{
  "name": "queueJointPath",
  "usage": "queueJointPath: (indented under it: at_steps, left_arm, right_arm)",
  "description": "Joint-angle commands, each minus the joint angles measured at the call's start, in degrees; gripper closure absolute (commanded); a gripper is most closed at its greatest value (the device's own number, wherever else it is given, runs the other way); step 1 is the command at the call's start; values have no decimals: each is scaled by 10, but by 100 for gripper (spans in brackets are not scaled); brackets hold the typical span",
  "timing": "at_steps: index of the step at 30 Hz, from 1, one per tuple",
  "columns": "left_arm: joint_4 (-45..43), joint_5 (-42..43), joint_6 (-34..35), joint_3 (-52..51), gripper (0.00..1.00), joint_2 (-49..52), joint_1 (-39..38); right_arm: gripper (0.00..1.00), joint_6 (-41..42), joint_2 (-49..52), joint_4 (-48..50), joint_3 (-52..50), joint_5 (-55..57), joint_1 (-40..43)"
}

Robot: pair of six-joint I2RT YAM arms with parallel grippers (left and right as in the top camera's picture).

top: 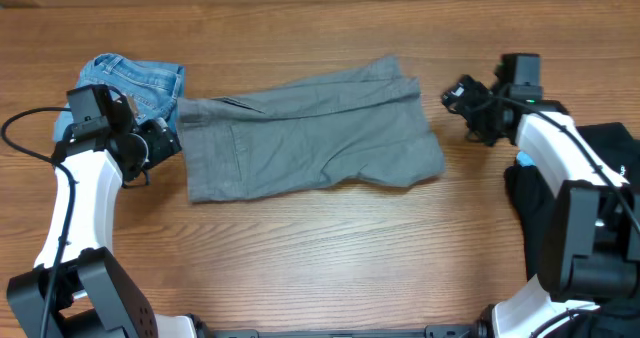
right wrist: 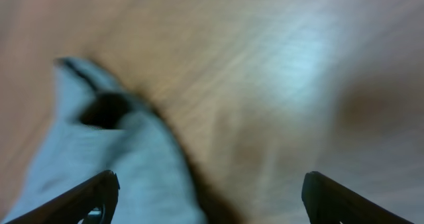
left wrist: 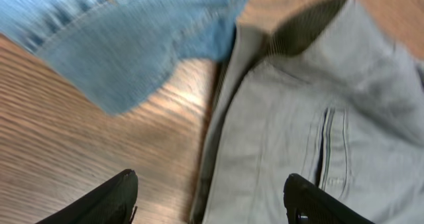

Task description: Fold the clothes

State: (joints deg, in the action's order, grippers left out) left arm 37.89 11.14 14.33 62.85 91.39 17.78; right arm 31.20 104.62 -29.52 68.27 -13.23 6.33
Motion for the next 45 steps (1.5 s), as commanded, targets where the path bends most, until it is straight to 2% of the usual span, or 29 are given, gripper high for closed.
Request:
queueJointPath:
  at_steps: [1,5,8,10,13,15,16,17,18,19,20,25,30,33,34,35,36,38,39,41,43,45]
  left_arm:
    - [-2,16,-34,-14,28,3,-24]
    - [-6,20,-35,-33,31,38,-48]
    - [-4,21,-35,-33,34,66,-56]
    - [-4,36,-43,-33,39,87,-59]
    - [-2,74,-46,-33,55,110,-59]
    - [3,118,-61,-33,70,121,-59]
    - [11,130,-69,-33,79,123,-59]
    - [17,130,-73,-33,82,123,-59]
    - [26,129,-87,-33,87,123,-58]
    - [34,129,-98,-33,89,123,-56]
    - [53,127,-115,-32,93,122,-50]
    - [118,125,-137,-14,96,98,11]
    - [158,144,-146,2,96,72,66]
    - [182,157,-157,2,91,68,72]
    - [190,157,-159,2,87,68,72]
    - [195,157,-160,2,81,68,72]
    - [198,158,-161,2,79,68,72]
    - [189,179,-167,3,76,67,72]
    - [182,209,-183,4,74,63,72]
    - [177,224,-187,6,73,59,72]
    - [175,226,-193,11,74,53,64]
    - [173,235,-205,14,74,49,54]
  right_arm:
    - [14,-66,-16,-56,8,-35,14]
    - [23,-96,-16,-102,-3,-31,4]
    - [23,-105,-16,-90,-20,-29,-7]
    - [27,-105,-16,-68,-40,-37,-10]
    - [29,-163,-16,-28,-76,-106,-10]
    - [30,-197,-16,4,-103,-160,-10]
    - [40,-216,-16,19,-114,-192,-10]
    - [50,-232,-16,23,-119,-211,-10]
    - [76,-253,-16,22,-120,-231,-10]
    - [83,-253,-16,23,-120,-231,-10]
    - [96,-252,-17,24,-116,-223,-7]
    - [96,-191,-24,0,-42,-141,32]
    - [94,-192,-34,-51,26,-59,58]
    - [74,-192,-35,-78,45,-56,61]
    - [59,-192,-35,-82,45,-54,62]
    - [48,-192,-35,-89,45,-51,62]
    - [45,-191,-35,-97,45,-50,63]
    - [50,-191,-37,-111,45,-107,62]
    - [59,-199,-37,-113,45,-184,59]
    - [71,-201,-37,-114,45,-262,48]
    - [81,-201,-37,-125,45,-269,10]
    - [83,-201,-31,-129,42,-249,-26]
